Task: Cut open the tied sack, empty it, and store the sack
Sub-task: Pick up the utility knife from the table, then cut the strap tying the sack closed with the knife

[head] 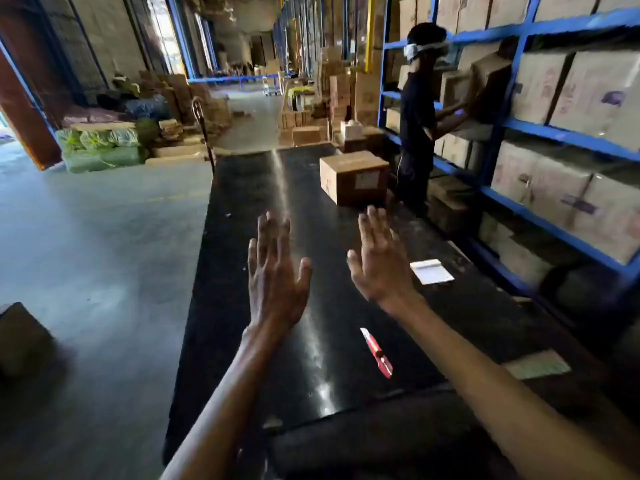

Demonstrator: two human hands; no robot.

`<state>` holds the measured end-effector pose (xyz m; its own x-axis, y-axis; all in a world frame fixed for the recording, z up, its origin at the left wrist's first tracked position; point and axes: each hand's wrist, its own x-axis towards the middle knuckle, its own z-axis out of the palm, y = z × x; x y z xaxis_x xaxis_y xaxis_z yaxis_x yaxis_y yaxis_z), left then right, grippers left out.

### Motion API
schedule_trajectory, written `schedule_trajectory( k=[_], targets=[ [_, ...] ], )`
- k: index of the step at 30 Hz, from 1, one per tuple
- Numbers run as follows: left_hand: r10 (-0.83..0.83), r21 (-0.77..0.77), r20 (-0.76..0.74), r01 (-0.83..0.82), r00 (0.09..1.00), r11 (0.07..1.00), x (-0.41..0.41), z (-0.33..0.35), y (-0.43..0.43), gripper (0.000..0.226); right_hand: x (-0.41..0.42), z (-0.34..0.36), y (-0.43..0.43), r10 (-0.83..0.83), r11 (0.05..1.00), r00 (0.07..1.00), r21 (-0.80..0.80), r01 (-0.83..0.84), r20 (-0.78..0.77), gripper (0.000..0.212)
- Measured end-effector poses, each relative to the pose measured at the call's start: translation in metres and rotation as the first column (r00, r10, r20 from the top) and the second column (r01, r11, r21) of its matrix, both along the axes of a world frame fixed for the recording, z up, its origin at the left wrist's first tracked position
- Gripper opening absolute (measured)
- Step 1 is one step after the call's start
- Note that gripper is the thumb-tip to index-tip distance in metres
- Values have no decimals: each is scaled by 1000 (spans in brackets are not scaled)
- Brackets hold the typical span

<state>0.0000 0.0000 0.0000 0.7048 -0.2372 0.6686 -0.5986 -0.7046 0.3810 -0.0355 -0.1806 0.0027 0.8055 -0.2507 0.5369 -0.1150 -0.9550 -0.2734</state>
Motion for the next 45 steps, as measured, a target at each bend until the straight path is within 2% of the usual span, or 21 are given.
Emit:
schedule_trajectory(
  k=[2, 5, 8, 12, 17, 22, 27, 30, 33, 36, 38, 42, 45],
  targets=[
    [11, 103, -176, 7, 984, 995, 6, -71, -5, 74, 9, -69, -9, -34, 999, 982, 22, 38, -188, 70],
    [29, 213, -401, 63, 916, 975, 4, -193, -5, 71, 12, -185, -29, -100, 984, 889, 91, 156, -446, 67],
    [36, 287, -497, 125, 867, 950, 7, -290, -9, 69, 21, -269, -47, -145, 969, 816, 86, 231, -559, 66],
    [56, 328, -558, 157, 828, 932, 11, -374, -15, 66, 35, -347, -62, -180, 952, 735, 71, 296, -654, 66],
    [81, 378, -544, 157, 835, 912, 14, -420, -15, 66, 46, -395, -61, -229, 948, 722, 19, 318, -654, 60],
    [107, 442, -456, 120, 884, 889, 10, -430, -14, 65, 43, -398, -57, -310, 941, 772, -64, 332, -555, 56],
    [132, 457, -506, 135, 852, 879, -3, -430, -15, 63, -1, -377, -44, -247, 940, 844, 93, 327, -476, 54],
    [122, 440, -521, 143, 845, 886, -38, -427, -12, 65, -65, -368, -26, -204, 919, 910, 251, 305, -360, 53],
    [62, 389, -531, 178, 845, 904, -95, -429, -4, 68, -144, -372, -9, -244, 868, 916, 348, 353, -319, 50],
    [-46, 351, -562, 288, 826, 891, -159, -448, -4, 67, -220, -399, -5, -286, 798, 853, 385, 464, -436, 54],
    [-90, 344, -654, 401, 751, 849, -194, -473, -15, 70, -265, -429, -11, -299, 751, 777, 365, 550, -554, 58],
    [-119, 367, -797, 631, 593, 684, -238, -547, -55, 73, -327, -505, -28, -242, 664, 565, 291, 689, -789, 62],
    [-146, 410, -803, 713, 578, 568, -248, -629, -104, 78, -358, -586, -46, -244, 570, 513, 306, 762, -823, 55]
  ],
)
